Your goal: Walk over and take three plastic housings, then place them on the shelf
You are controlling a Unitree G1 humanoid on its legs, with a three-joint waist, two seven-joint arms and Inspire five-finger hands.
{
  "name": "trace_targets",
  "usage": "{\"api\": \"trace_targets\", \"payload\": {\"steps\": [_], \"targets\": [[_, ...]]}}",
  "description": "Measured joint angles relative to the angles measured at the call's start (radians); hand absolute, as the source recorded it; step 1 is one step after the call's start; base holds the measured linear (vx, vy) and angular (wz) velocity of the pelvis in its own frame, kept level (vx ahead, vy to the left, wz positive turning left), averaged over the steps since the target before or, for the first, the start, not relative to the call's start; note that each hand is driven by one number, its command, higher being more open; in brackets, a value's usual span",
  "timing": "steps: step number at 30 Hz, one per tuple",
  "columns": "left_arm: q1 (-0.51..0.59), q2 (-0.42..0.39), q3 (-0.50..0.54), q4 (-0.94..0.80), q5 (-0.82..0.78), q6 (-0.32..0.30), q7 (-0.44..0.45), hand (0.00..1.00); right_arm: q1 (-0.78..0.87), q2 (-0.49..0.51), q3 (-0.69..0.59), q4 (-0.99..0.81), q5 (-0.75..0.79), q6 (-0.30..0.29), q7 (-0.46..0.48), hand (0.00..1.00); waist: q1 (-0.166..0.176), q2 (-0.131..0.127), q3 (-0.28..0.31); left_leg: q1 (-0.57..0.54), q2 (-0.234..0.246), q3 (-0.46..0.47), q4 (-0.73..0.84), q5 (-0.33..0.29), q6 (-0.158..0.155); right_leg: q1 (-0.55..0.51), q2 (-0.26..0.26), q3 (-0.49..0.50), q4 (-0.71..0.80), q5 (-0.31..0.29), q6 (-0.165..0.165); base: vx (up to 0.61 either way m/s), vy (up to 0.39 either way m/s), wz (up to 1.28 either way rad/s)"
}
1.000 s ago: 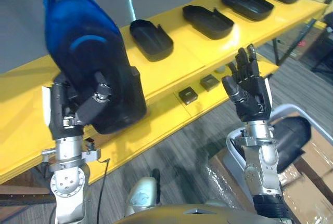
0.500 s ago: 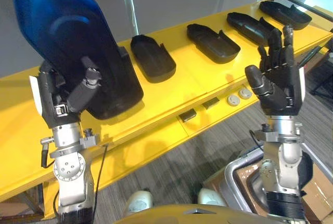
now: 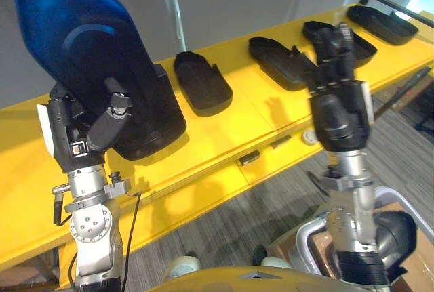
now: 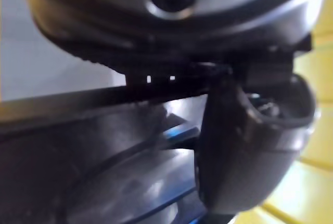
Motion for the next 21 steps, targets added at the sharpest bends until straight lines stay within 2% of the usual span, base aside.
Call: {"api": "trace_targets", "payload": {"steps": [1, 2, 3, 4, 5, 6, 7, 10, 12, 13, 14, 17, 20, 21], "targets": [[-0.001, 0.0, -0.006, -0.016, 0.006, 0.0, -0.019, 0.0, 0.0, 0.006, 0.005, -0.002, -0.015, 0.01, -0.012, 1.0, -0.002, 0.001, 0.0, -0.007, 0.032, 0.1, -0.009, 0.003, 0.024, 0.022, -0.01, -0.065, -0.005, 0.0, 0.0, -0.05, -0.026, 1.98], [-0.005, 0.001, -0.019, -0.034, 0.004, -0.001, -0.051, 0.0, -0.002, 0.003, -0.003, -0.005, -0.041, 0.018, -0.038, 1.0, -0.013, 0.004, -0.002, -0.012, 0.079, 0.252, -0.019, 0.026, 0.061, 0.056, -0.022, -0.154, -0.006, -0.001, -0.002, -0.03, -0.005, 2.35], [-0.017, 0.002, -0.036, -0.038, -0.02, -0.008, -0.09, 0.0, -0.007, -0.012, -0.023, -0.005, -0.077, 0.026, -0.076, 1.0, -0.021, 0.011, -0.003, -0.012, 0.116, 0.391, -0.025, 0.041, 0.084, 0.087, -0.041, -0.233, -0.006, -0.004, 0.0, -0.03, 0.026, 2.35], [-0.026, 0.003, -0.042, -0.038, -0.04, -0.015, -0.113, 0.0, -0.019, -0.025, -0.036, -0.005, -0.09, 0.039, -0.1, 1.0, -0.024, 0.013, -0.003, -0.013, 0.132, 0.487, -0.021, 0.052, 0.096, 0.102, -0.058, -0.279, -0.005, -0.01, 0.008, -0.01, 0.087, 1.76], [-0.033, 0.005, -0.045, -0.039, -0.058, -0.018, -0.127, 0.0, -0.027, -0.033, -0.046, -0.002, -0.108, 0.044, -0.112, 1.0, -0.025, 0.014, -0.003, -0.014, 0.136, 0.538, -0.021, 0.059, 0.096, 0.105, -0.073, -0.3, -0.001, -0.018, 0.019, -0.02, 0.146, 1.32], [-0.044, 0.006, -0.059, -0.038, -0.089, -0.022, -0.141, 0.0, -0.047, -0.056, -0.057, 0.01, -0.117, 0.045, -0.129, 1.0, -0.024, 0.03, -0.002, -0.019, 0.138, 0.585, -0.027, 0.109, 0.075, 0.103, -0.096, -0.324, 0.025, -0.037, 0.042, -0.02, 0.216, 0.93], [-0.047, 0.007, -0.071, -0.039, -0.114, -0.022, -0.149, 0.0, -0.054, -0.07, -0.065, 0.03, -0.116, 0.044, -0.135, 1.0, -0.018, 0.046, 0.001, -0.018, 0.13, 0.578, -0.041, 0.171, 0.029, 0.099, -0.112, -0.324, 0.051, -0.05, 0.058, -0.02, 0.27, 0.62], [-0.048, 0.014, -0.083, -0.038, -0.137, -0.013, -0.15, 0.0, -0.042, -0.051, -0.065, 0.079, -0.116, 0.04, -0.136, 1.0, -0.014, 0.025, 0.011, 0.016, 0.091, 0.611, -0.049, 0.162, 0.021, 0.09, -0.158, -0.269, 0.068, -0.052, 0.064, 0.01, 0.223, -0.19], [-0.047, 0.025, -0.084, -0.033, -0.137, 0.003, -0.15, 0.0, -0.039, -0.053, -0.068, 0.079, -0.112, 0.038, -0.133, 1.0, -0.017, 0.014, 0.022, 0.01, 0.096, 0.618, 0.026, 0.126, 0.012, 0.082, -0.165, -0.218, 0.061, -0.041, 0.081, 0.0, 0.12, -0.55], [-0.046, 0.026, -0.087, -0.026, -0.136, 0.01, -0.152, 0.0, -0.039, -0.056, -0.07, 0.079, -0.111, 0.038, -0.13, 1.0, -0.016, 0.011, 0.027, 0.005, 0.1, 0.591, 0.069, 0.11, 0.002, 0.081, -0.168, -0.2, 0.058, -0.038, 0.088, -0.03, 0.125, -1.11], [-0.024, 0.027, -0.102, -0.008, -0.131, 0.028, -0.157, 0.0, -0.04, -0.064, -0.074, 0.078, -0.101, 0.037, -0.103, 1.0, -0.005, 0.014, 0.033, -0.013, 0.106, 0.389, 0.178, 0.069, -0.027, 0.077, -0.162, -0.13, 0.051, -0.032, 0.09, -0.03, 0.097, -1.02], [-0.008, 0.026, -0.105, 0.008, -0.095, 0.053, -0.161, 0.0, -0.046, -0.068, -0.075, 0.078, -0.065, 0.032, -0.068, 1.0, -0.005, 0.026, 0.026, -0.03, 0.102, 0.23, 0.198, 0.026, -0.051, 0.03, -0.14, -0.053, 0.037, -0.014, 0.093, -0.02, 0.109, -0.8], [-0.009, 0.025, -0.106, 0.019, -0.081, 0.089, -0.162, 0.0, -0.045, -0.067, -0.076, 0.077, -0.075, 0.03, -0.061, 1.0, -0.03, 0.029, 0.024, -0.012, 0.09, 0.225, 0.089, 0.019, -0.063, -0.007, -0.133, -0.015, 0.01, 0.023, 0.102, 0.03, 0.11, -0.32], [-0.009, 0.026, -0.105, 0.03, -0.066, 0.115, -0.161, 0.0, -0.035, -0.059, -0.077, 0.077, -0.085, 0.03, -0.074, 1.0, -0.029, 0.023, 0.024, 0.002, 0.077, 0.237, 0.05, 0.038, -0.067, -0.012, -0.14, -0.007, -0.007, 0.04, 0.102, 0.01, 0.046, -0.11]]}}
